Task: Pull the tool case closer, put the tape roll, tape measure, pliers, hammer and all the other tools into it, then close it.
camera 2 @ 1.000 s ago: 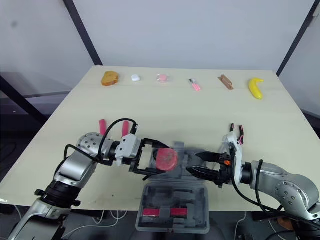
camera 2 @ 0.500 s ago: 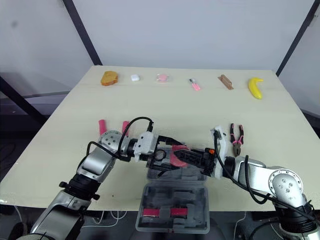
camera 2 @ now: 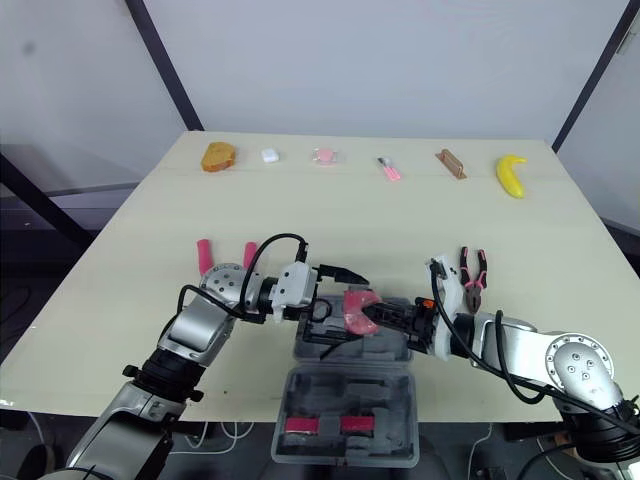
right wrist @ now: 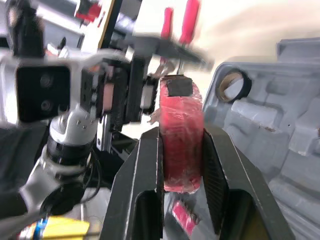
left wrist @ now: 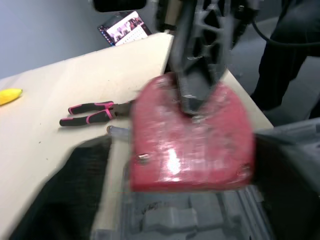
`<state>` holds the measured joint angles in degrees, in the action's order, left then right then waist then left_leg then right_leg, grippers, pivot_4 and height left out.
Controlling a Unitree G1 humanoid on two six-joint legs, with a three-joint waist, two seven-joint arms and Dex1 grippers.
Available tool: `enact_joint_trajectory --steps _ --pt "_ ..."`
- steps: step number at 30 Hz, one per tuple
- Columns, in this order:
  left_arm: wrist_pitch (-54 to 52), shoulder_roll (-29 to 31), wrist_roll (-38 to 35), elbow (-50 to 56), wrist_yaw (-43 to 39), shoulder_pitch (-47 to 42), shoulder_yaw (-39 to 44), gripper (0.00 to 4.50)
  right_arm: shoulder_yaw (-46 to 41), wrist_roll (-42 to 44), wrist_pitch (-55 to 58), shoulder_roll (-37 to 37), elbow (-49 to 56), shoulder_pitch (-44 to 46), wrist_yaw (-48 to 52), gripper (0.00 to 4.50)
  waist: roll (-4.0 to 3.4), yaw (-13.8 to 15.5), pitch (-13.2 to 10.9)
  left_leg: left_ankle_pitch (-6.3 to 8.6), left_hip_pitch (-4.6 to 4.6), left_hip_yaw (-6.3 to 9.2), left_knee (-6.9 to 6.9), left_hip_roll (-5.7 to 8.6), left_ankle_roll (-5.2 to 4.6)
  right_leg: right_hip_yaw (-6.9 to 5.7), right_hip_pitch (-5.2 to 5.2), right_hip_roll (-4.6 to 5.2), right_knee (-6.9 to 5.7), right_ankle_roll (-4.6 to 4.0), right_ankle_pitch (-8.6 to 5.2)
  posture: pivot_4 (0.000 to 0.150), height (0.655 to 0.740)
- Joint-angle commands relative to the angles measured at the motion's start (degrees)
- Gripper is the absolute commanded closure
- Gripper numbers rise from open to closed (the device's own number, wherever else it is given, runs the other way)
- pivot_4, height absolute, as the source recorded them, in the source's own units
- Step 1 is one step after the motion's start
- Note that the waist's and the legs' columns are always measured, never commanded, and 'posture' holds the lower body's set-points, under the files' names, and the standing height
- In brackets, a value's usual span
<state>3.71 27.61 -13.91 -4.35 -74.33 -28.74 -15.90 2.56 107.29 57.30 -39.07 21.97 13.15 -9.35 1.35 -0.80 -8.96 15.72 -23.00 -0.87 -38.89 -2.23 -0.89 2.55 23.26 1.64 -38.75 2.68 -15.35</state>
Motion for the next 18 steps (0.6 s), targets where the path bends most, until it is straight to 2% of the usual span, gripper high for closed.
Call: enact_joint_trajectory --steps 1,5,7,9,18 --pt "-1.77 1.29 -3.67 2.59 -0.46 0.59 3.16 0.01 -2.96 1.67 1.5 -3.69 0.66 -1.57 4.53 3.97 0.0 -0.01 0.0 0.0 0.0 0.0 0.0 0.0 0.0 0.0 0.0 0.0 0.01 0.0 0.0 0.15 0.74" --pt "-5.12 3.05 -8.02 5.15 -1.58 1.99 5.38 0.01 -6.03 -0.28 3.23 -8.99 -1.7 -4.94 9.77 3.97 0.0 -0.01 0.0 0.0 -0.01 0.02 0.0 -0.03 -0.01 -0.02 0.0 -0.02 0.02 -0.01 0.0 0.15 0.74" --pt "-12.27 5.92 -14.95 9.6 -4.58 4.12 7.19 0.01 -8.8 -2.52 5.03 -12.4 -5.0 -7.77 14.44 3.97 0.01 -0.02 -0.01 0.0 -0.01 0.01 0.0 -0.02 -0.01 -0.01 0.0 -0.02 0.02 0.0 0.0 0.15 0.74" --pt "-15.09 8.62 -18.31 12.57 -6.9 6.16 8.63 0.01 -10.44 -5.35 6.24 -14.38 -8.44 -9.85 18.55 3.97 0.01 -0.07 -0.01 0.01 0.0 -0.02 0.01 -0.03 -0.01 0.01 0.0 -0.01 0.05 0.0 -0.01 0.15 0.74" --pt "-15.49 13.94 -19.64 18.4 -10.03 10.55 10.39 0.01 -7.72 -22.35 7.58 -11.01 -15.99 -13.34 29.27 3.97 0.01 0.05 -0.01 0.01 0.02 -0.07 0.01 -0.03 -0.02 0.04 0.0 -0.06 0.07 0.0 -0.01 0.15 0.74"
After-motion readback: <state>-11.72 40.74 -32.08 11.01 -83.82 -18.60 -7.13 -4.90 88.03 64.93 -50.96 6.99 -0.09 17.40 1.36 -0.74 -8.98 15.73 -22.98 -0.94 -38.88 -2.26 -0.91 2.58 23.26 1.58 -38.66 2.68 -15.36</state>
